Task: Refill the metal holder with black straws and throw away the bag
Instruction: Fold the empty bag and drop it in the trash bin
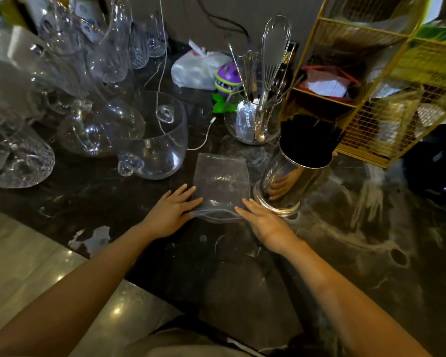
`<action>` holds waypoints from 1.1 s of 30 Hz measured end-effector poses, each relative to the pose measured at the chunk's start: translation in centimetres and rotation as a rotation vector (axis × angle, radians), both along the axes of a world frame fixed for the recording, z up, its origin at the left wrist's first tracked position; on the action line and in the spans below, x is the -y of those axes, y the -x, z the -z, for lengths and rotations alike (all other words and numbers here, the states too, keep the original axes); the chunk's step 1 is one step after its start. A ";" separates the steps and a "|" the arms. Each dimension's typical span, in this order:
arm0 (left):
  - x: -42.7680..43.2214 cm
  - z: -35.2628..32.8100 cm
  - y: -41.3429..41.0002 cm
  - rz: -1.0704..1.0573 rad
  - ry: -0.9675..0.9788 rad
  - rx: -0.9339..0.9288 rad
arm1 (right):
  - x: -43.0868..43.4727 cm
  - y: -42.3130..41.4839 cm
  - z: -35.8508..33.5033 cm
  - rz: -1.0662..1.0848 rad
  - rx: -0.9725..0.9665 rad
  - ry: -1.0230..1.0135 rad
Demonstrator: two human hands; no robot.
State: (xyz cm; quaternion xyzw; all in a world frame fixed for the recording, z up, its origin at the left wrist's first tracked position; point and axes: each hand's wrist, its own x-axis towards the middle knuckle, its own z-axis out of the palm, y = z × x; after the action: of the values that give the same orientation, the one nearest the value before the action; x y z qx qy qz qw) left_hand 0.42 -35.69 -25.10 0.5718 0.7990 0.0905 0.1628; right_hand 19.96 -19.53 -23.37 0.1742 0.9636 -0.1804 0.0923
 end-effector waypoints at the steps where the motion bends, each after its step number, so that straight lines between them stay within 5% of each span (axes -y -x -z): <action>1: -0.2 -0.1 0.0 0.004 -0.024 0.025 | 0.0 0.2 -0.1 0.021 -0.024 0.023; 15: 0.0 -2.6 0.1 -0.289 -0.453 0.614 | 0.8 1.8 -1.2 0.522 -0.611 0.680; 21: -1.4 -2.4 0.2 -0.427 -0.462 0.724 | 1.0 3.8 0.0 0.649 -0.619 0.832; 33: -4.5 -1.0 0.8 -0.606 -0.227 0.566 | 0.1 5.9 0.0 0.639 -0.332 0.350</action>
State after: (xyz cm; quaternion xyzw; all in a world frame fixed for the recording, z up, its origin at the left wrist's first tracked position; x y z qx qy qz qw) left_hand -0.37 -31.20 -24.10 0.2782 0.8395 0.3749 0.2778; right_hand 14.06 -19.68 -23.36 0.4152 0.8174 -0.3874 -0.0973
